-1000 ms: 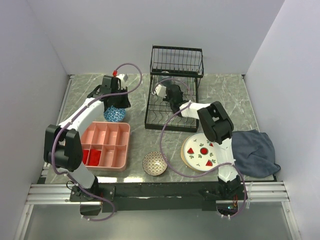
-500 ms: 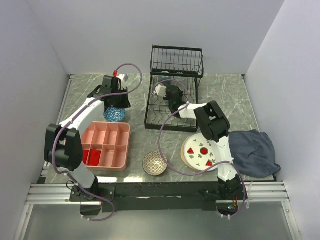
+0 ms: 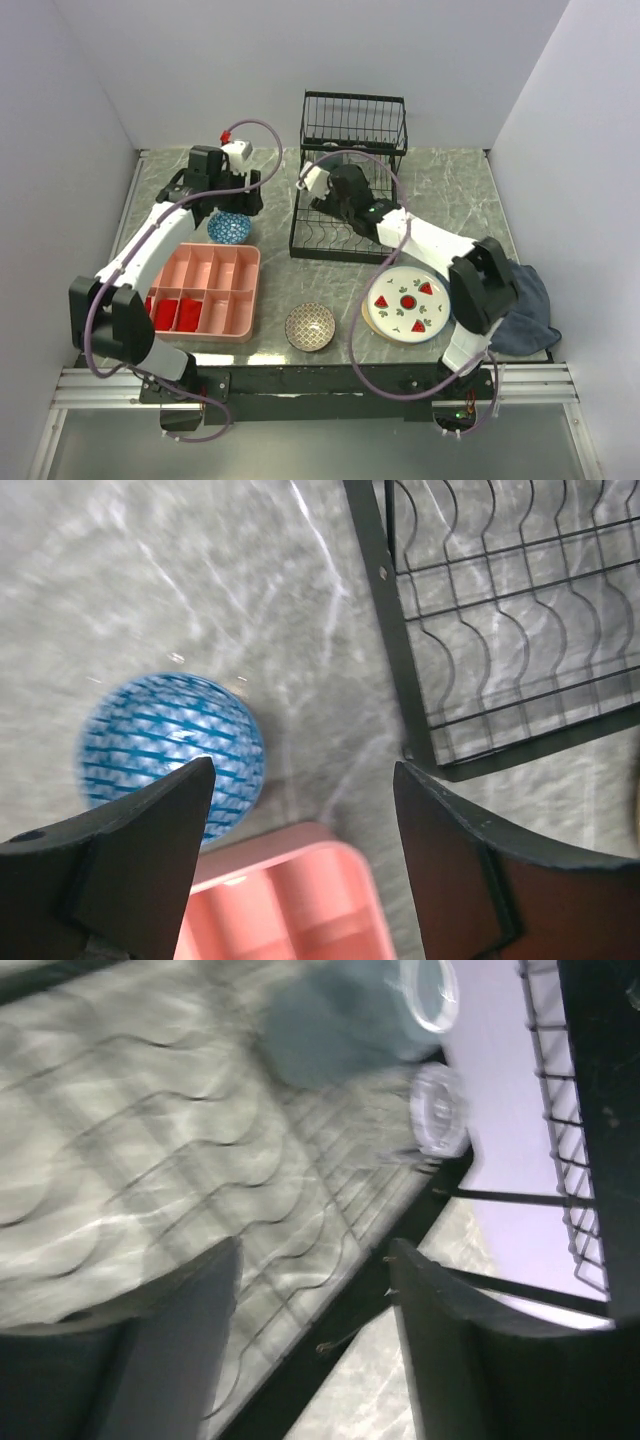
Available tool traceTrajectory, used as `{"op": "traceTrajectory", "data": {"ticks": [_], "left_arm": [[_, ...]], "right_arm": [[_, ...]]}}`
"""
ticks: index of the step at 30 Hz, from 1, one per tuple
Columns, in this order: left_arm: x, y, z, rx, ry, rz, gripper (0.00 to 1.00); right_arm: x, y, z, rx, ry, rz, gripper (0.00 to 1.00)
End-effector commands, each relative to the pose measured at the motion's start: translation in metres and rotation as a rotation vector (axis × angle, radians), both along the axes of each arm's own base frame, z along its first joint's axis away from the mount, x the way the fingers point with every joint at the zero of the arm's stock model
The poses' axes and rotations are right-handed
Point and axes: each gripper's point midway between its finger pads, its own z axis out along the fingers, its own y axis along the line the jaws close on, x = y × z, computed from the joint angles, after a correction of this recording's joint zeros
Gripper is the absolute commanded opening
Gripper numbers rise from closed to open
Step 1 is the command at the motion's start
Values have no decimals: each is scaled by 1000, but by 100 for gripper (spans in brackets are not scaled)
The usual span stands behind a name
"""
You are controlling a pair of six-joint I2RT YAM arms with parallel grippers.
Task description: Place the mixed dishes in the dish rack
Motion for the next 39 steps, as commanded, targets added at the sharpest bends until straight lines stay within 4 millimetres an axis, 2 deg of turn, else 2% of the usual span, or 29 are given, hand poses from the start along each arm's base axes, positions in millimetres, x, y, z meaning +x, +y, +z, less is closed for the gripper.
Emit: {"op": "traceTrajectory", "data": {"ticks": [1,3,4,6,7,8,9,10,11,12,13,16,20,21,23,25,27,29,32,36,39], "left_arm": [[1,21,22,138,-117,-30,77],[-2,24,9,167,-96,-39,75],[-4,25,3,179,-75,-46,74],[3,28,-8,218,-38,-38,70],[2,30,-13,235,-11,-39,69],[10,32,-18,267,2,-43,67],[14,33,-19,279,8,-43,65],[16,34,-20,288,14,-45,65],[20,33,-23,296,23,-54,65],[21,31,-27,296,33,-62,63],[22,29,-30,303,37,-66,63],[26,24,-49,324,73,-72,62],[31,19,-72,342,139,-90,56],[19,23,-83,357,231,-94,53],[22,19,-94,337,312,-53,52],[26,17,-93,322,286,-41,49],[21,15,-97,324,271,-53,47],[18,21,-105,391,298,-29,48],[16,24,-112,501,269,-40,49],[16,23,-112,594,243,-73,43],[14,27,-125,622,271,-77,43]], "right_arm": [[-64,5,-3,131,274,32,83],[-72,2,8,174,286,8,91],[-80,-1,7,185,325,2,100],[-88,-6,20,200,324,5,100],[-97,-8,20,203,365,12,100],[-101,-14,24,225,389,9,100],[-103,-20,38,258,383,0,100],[-114,-18,39,329,446,1,100],[-116,-21,46,380,468,-11,100],[-112,-33,60,446,456,-45,100],[-109,-36,67,526,455,-84,100],[-106,-45,75,605,448,-134,100],[-101,-53,81,565,405,-145,100],[-98,-60,83,544,376,-166,100],[-93,-69,83,494,348,-186,100],[-88,-75,86,476,326,-192,100],[-86,-82,89,468,304,-193,100],[-85,-86,93,476,290,-199,100],[-90,-91,94,498,278,-193,100],[-105,-94,112,547,233,-170,100],[-119,-94,118,583,231,-155,100]]}}
